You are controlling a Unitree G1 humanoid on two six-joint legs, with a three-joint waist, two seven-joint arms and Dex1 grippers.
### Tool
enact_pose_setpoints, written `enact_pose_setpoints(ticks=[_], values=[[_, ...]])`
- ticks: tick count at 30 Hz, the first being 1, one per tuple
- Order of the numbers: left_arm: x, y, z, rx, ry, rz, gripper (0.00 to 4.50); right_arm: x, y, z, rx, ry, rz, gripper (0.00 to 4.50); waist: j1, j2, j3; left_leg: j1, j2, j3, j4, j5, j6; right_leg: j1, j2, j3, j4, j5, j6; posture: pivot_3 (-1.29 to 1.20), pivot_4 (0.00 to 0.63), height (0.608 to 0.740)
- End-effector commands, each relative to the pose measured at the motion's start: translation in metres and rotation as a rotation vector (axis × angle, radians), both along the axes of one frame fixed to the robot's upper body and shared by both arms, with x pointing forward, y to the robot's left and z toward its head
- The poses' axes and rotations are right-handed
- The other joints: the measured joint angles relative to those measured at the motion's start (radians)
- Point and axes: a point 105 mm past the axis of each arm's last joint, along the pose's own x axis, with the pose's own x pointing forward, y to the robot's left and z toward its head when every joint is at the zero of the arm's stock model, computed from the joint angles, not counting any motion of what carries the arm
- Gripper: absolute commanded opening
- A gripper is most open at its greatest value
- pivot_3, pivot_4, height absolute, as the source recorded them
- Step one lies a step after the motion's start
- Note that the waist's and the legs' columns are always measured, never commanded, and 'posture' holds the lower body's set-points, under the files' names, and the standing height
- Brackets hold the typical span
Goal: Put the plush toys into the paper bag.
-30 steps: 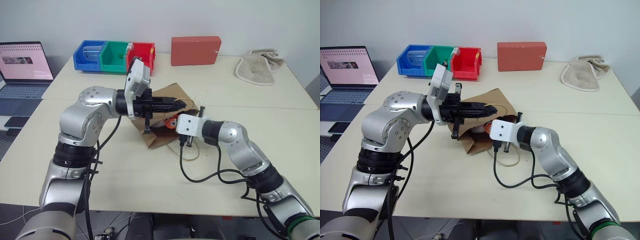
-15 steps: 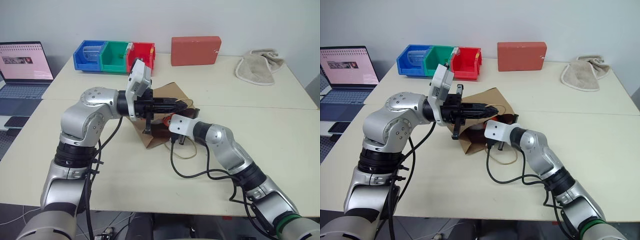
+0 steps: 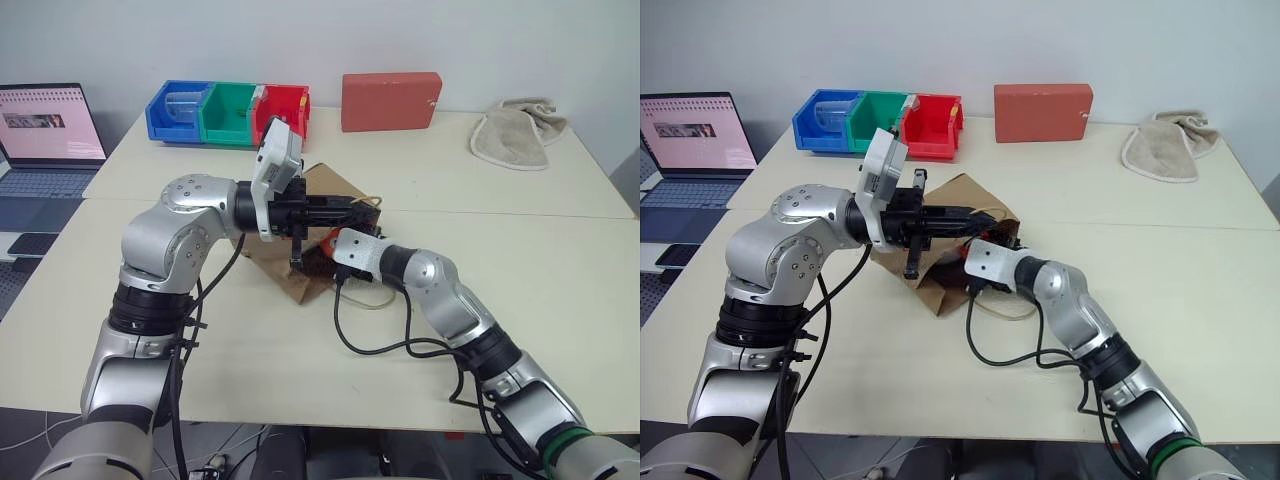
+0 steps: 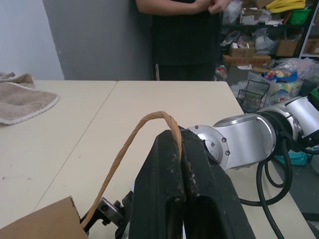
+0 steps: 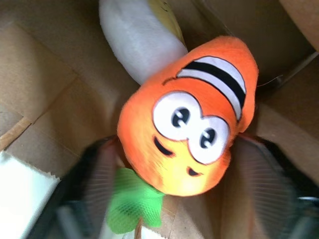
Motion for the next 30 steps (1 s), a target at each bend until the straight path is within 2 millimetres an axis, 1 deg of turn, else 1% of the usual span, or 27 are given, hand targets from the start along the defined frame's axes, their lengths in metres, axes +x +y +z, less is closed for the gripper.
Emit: enact_pose_setpoints(ticks=[1,6,13,18,19,22,26,28,30], values=[[-0.005,-0.001,0.009,-0.004,-0.052,-0.013,0.00,-0.007,0.003,0.017,0.041,-0.059,0.031,4.45,0.000,0.000,0.000,0.000,0.000,0.000,0.000,0.000,0.000,0.000,0.000,0.000,0.000,0.000,0.000,0.00,0.150,0.740],[-0.003,-0.001,0.006,0.009,-0.059,-0.005,0.00,-0.015,0.001,0.019,0.060,-0.032,0.055,4.45,0.000,0.000,0.000,0.000,0.000,0.000,0.000,0.000,0.000,0.000,0.000,0.000,0.000,-0.001,0.001,0.00,0.150,0.740],[-0.002,-0.002,0.005,0.011,-0.062,-0.002,0.00,-0.023,-0.004,0.032,0.095,-0.018,0.085,4.45,0.000,0.000,0.000,0.000,0.000,0.000,0.000,0.000,0.000,0.000,0.000,0.000,0.000,-0.001,0.001,0.00,0.150,0.740],[-0.001,-0.001,0.006,0.008,-0.066,0.002,0.00,-0.031,-0.010,0.035,0.057,-0.021,0.138,4.45,0.000,0.000,0.000,0.000,0.000,0.000,0.000,0.000,0.000,0.000,0.000,0.000,0.000,-0.001,0.001,0.00,0.150,0.740],[0.000,-0.001,0.006,0.008,-0.068,0.005,0.00,-0.033,-0.012,0.035,0.046,-0.025,0.150,4.45,0.000,0.000,0.000,0.000,0.000,0.000,0.000,0.000,0.000,0.000,0.000,0.000,0.000,-0.001,0.001,0.00,0.150,0.740],[0.001,0.000,0.006,0.011,-0.072,0.008,0.00,-0.046,-0.018,0.035,-0.006,-0.033,0.248,4.45,0.002,0.000,0.000,0.000,0.000,0.000,0.000,0.000,0.000,0.000,0.000,0.000,0.000,-0.001,0.001,0.00,0.150,0.740],[0.000,0.001,0.005,0.017,-0.072,0.010,0.00,-0.053,-0.038,0.052,-0.020,-0.086,0.260,4.45,0.002,0.000,0.000,0.000,0.000,0.000,-0.001,0.000,0.000,0.000,0.000,0.000,-0.001,-0.001,0.001,0.00,0.150,0.740],[0.001,0.001,0.004,0.018,-0.072,0.011,0.00,-0.061,-0.045,0.059,-0.002,-0.065,0.282,4.45,0.005,0.000,0.000,0.000,0.000,0.000,0.000,0.000,0.000,0.000,0.000,0.000,-0.001,-0.001,0.001,0.00,0.150,0.740],[0.001,0.001,0.004,0.018,-0.072,0.011,0.00,-0.072,-0.053,0.061,0.014,-0.023,0.321,4.45,0.007,0.000,0.000,0.000,0.000,0.000,0.000,0.000,0.000,0.000,0.000,0.000,-0.001,-0.001,0.001,0.00,0.150,0.740]])
